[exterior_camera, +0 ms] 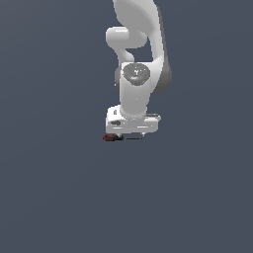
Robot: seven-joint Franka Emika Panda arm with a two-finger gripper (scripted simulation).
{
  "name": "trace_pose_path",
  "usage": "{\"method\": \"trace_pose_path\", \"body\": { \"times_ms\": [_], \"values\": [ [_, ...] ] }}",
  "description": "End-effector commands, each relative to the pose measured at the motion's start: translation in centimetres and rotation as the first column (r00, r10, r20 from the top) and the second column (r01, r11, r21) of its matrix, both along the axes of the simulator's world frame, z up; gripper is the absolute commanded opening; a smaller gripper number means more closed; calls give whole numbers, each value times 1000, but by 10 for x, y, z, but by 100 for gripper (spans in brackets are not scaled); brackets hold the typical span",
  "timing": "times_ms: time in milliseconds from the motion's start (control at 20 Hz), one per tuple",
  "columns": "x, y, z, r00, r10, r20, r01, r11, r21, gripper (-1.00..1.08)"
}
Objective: Pick up the object and move it to a goal position.
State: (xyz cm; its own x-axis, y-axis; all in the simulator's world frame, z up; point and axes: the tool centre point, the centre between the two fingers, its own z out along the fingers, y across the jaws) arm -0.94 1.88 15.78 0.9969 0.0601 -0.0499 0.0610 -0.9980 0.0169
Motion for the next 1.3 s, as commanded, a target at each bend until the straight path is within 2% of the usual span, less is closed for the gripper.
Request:
{"method": "trace_pose_path", "body": {
  "times_ms": [0, 750, 1250],
  "values": [
    [0, 0, 0, 1000, 0, 0, 0, 1000, 0, 100],
    [-3, -11, 1, 1000, 3, -1, -3, 1000, -13, 100],
    [-8, -16, -8, 993, 117, -4, -117, 993, -12, 100]
  ]
}}
